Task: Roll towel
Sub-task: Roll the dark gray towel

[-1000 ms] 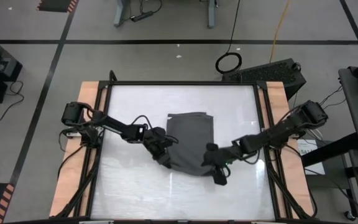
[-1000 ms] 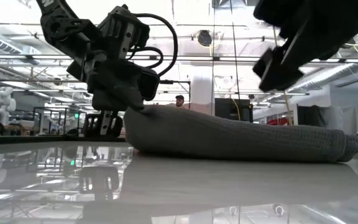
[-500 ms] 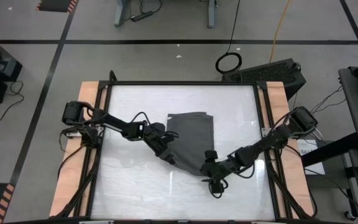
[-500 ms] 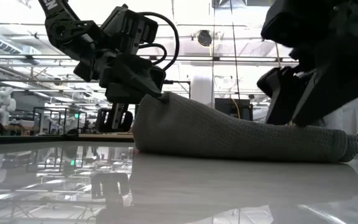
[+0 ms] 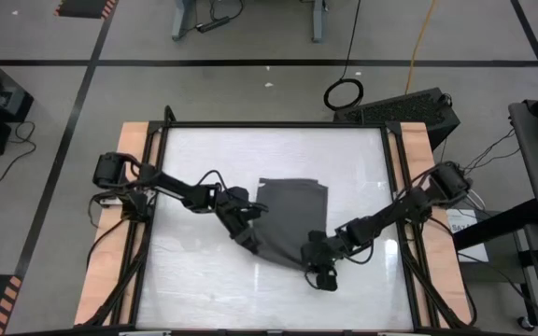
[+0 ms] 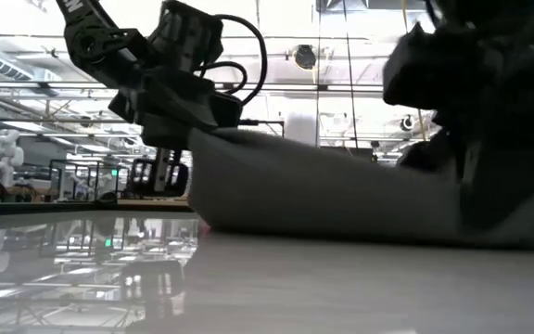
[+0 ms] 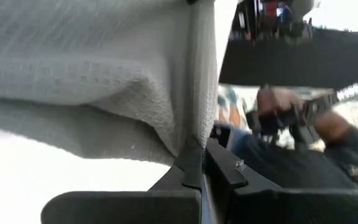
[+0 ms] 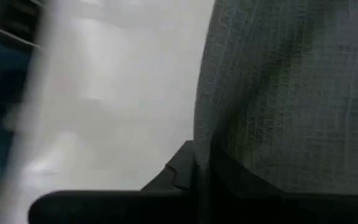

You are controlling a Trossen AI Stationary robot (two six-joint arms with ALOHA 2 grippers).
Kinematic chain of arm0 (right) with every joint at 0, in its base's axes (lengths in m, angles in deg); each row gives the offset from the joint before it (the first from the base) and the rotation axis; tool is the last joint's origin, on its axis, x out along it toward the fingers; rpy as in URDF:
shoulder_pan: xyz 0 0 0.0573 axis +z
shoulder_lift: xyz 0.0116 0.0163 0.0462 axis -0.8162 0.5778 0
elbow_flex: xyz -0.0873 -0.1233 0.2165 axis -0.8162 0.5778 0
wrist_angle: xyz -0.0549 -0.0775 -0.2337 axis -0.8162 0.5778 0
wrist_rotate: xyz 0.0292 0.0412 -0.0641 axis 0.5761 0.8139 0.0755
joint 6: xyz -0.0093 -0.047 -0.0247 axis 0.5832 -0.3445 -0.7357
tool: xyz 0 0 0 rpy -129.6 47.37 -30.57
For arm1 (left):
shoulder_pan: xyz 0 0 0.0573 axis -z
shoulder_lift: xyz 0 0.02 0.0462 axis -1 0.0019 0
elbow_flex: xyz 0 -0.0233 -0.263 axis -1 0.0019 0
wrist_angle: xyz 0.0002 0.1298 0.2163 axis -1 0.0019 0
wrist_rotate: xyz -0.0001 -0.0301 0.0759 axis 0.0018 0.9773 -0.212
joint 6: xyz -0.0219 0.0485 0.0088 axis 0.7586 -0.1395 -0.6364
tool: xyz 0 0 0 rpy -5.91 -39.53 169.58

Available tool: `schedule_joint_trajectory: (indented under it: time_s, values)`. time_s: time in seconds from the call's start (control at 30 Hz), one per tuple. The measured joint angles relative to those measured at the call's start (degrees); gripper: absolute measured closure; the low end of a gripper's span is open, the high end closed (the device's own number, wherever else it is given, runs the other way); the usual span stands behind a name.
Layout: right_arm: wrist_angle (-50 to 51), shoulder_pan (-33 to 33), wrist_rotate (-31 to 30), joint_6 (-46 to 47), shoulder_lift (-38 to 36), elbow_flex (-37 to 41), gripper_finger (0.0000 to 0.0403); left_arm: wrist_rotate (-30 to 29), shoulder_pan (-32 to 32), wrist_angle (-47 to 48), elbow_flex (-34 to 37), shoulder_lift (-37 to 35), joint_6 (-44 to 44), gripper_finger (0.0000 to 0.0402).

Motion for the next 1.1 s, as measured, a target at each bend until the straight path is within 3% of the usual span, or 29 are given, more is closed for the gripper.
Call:
schedule_joint_trajectory:
  time_s: [0.1, 0.2, 0.37, 0.57, 0.83, 0.93, 1.1]
  values:
    - [-2.37, -2.14, 9.04, 2.26, -0.84, 0.00, 0.0389, 2.90, 1.62, 0.55, -0.02, 0.00, 0.06, 0.0400]
    - [-4.25, -4.24, 14.33, 3.30, -1.00, 0.00, 0.0399, 3.52, 3.23, 1.16, -0.02, 0.00, -0.01, 0.0400]
    - [-4.08, -7.51, 16.25, 4.72, -0.24, 0.66, 0.0400, -0.09, 4.72, 6.35, -0.02, 0.00, -3.02, 0.0396]
    - [-3.89, -9.45, 20.84, 5.93, 3.60, 1.27, 0.0401, -2.58, 4.74, 6.94, 0.03, 0.00, -6.35, 0.0364]
    - [-5.42, -9.73, 21.78, 6.99, 4.67, 1.12, 0.0402, -0.44, 5.00, 1.15, -1.01, -1.42, -11.81, 0.0263]
    - [-6.24, -10.59, 22.97, 7.55, 4.48, 1.21, 0.0402, 0.40, 6.52, 0.14, -2.30, -3.13, -17.73, 0.0231]
    - [-7.78, -12.12, 25.36, 8.02, 4.45, 1.27, 0.0402, -1.47, 12.55, 0.66, -4.53, -5.09, -32.91, 0.0223]
